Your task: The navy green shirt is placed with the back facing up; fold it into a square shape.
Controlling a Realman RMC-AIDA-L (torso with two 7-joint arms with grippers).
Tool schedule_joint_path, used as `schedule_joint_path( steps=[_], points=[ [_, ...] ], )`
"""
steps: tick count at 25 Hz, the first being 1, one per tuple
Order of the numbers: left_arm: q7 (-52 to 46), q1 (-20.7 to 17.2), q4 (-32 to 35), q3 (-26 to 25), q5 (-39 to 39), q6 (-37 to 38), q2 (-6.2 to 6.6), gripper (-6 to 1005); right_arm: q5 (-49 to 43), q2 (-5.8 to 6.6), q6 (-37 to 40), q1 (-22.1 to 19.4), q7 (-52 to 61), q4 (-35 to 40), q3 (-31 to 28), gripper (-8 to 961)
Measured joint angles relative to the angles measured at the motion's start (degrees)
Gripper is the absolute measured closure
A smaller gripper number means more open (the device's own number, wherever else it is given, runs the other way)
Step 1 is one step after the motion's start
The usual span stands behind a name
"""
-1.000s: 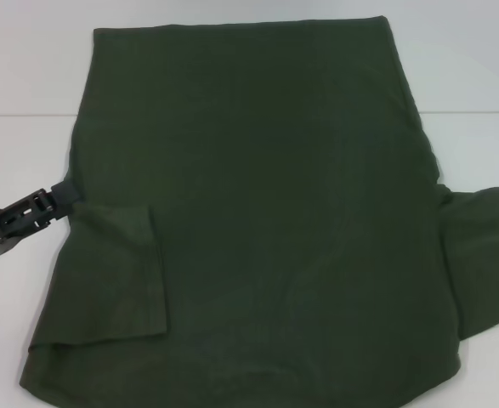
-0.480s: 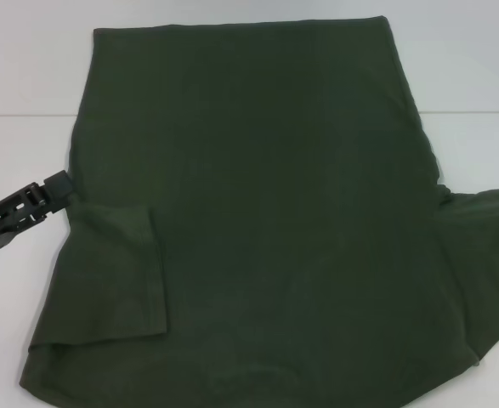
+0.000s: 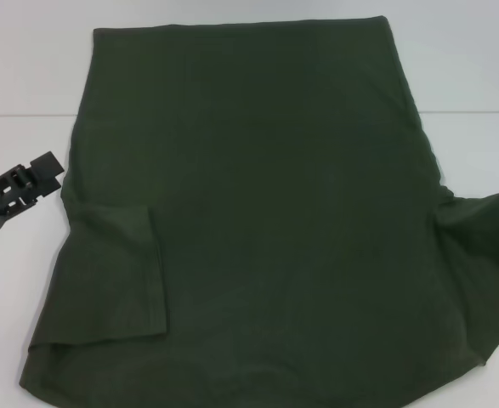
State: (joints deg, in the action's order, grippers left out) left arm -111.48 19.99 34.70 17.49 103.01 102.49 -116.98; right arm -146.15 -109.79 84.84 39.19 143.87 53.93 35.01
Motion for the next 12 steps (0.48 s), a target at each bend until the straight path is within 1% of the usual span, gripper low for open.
schedule_joint_path(
  steps=[2,4,9,12],
  points=[
    [-0.07,0.04,-0.05,-0.02,-0.43,0.00,0.00,112,0.02,-0.41,1.15,0.98,0.58,0.34,0.36,904],
    [-0.07,0.00,-0.07,-0.04,-0.93,0.00,-0.02,112,-0.07,-1.10,1.77,2.27,1.25,0.14,1.59,902],
    [0.01,-0.29,-0.08,-1.36,-1.46,0.00,-0.07,112,-0.28,-3.28,1.28,5.57,2.48,-0.22,5.81,897],
    [0.16,-0.49,-0.08,-2.21,-1.80,-0.04,-0.08,111,-0.43,-4.33,0.45,7.45,3.50,-0.48,8.08,894]
  ],
)
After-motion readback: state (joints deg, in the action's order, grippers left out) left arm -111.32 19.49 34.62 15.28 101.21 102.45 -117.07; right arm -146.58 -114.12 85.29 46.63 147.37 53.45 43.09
